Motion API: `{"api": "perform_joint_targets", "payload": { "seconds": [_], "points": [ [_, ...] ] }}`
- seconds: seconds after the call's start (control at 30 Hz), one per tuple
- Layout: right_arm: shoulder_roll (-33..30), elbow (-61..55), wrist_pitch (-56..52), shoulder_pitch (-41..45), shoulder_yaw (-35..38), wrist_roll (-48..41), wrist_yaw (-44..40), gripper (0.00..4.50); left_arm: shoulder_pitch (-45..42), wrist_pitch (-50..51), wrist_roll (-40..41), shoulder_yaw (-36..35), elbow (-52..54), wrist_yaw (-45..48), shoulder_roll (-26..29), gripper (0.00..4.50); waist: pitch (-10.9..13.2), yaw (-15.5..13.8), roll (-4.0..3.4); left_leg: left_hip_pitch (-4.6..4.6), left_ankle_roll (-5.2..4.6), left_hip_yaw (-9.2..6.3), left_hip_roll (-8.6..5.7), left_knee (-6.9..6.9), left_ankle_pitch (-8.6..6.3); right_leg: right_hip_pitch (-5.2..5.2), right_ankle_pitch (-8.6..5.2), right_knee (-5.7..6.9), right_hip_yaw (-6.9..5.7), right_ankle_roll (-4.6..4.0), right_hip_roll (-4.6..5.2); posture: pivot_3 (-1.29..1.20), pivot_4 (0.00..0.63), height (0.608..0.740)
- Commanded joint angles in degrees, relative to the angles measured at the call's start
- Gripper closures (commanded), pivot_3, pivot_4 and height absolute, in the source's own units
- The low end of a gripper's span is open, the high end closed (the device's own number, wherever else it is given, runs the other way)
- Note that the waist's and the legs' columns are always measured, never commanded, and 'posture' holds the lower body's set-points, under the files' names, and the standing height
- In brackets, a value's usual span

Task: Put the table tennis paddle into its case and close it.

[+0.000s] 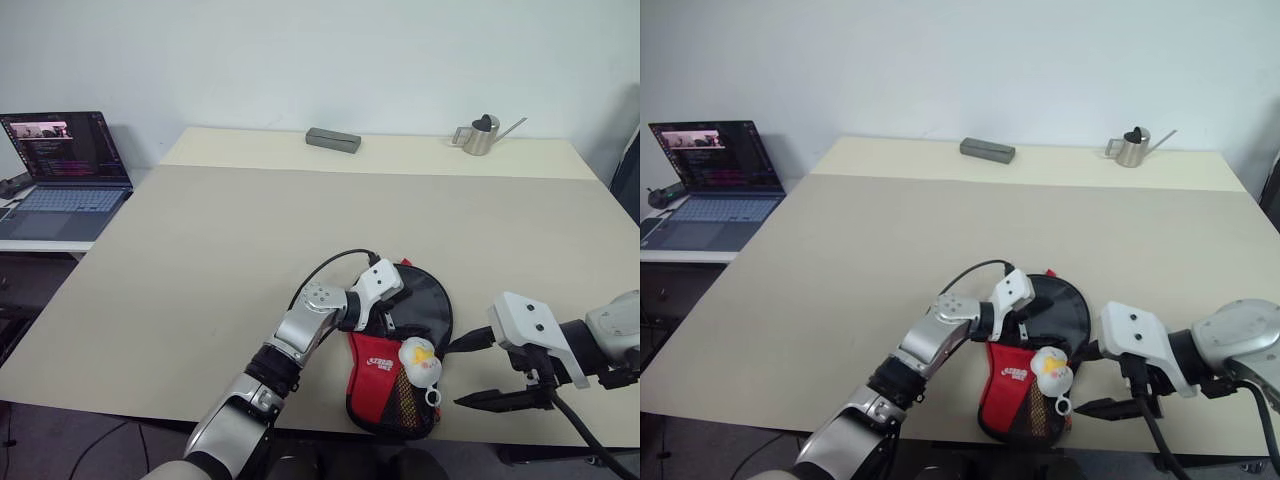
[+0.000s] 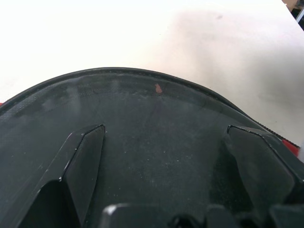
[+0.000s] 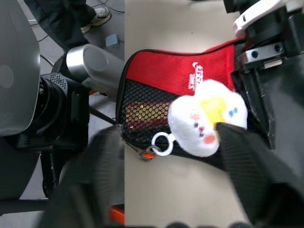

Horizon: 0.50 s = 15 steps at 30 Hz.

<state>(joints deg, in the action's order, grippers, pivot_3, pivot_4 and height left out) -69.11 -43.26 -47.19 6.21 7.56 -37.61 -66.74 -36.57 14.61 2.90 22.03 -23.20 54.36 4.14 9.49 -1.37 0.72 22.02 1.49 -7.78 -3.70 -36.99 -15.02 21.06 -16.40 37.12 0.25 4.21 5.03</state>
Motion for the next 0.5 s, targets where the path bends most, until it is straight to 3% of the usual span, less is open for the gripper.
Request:
{"api": "perform_joint_targets", "payload": {
  "seconds": [0.03,0.27,0.5],
  "points": [
    [1.7,3.3,1.9,2.7,-1.0,1.5,2.4,0.02,0.8,0.4,0.1,0.2,-0.2,0.0,-0.2,0.00,0.0,0.1,0.01,0.00,0.00,0.00,0.00,0.00,0.00,0.00,0.00,0.00,0.00,0.00,0.00,0.00,0.150,0.740],
    [5.6,12.7,1.7,8.5,-3.0,1.9,4.5,0.02,1.0,1.9,3.7,-3.5,9.5,2.6,5.1,0.00,0.0,0.5,0.06,0.08,0.17,0.02,0.03,0.03,0.10,0.21,0.01,0.05,0.12,0.00,-0.02,0.00,0.150,0.740],
    [7.7,24.3,7.2,14.5,-3.5,5.6,3.6,0.02,2.5,8.6,11.5,-10.9,26.2,7.1,17.1,0.00,0.1,1.6,0.03,0.11,0.19,0.06,0.04,0.06,0.11,0.33,0.01,0.11,0.24,-0.01,-0.04,0.00,0.150,0.740]
  ]
}}
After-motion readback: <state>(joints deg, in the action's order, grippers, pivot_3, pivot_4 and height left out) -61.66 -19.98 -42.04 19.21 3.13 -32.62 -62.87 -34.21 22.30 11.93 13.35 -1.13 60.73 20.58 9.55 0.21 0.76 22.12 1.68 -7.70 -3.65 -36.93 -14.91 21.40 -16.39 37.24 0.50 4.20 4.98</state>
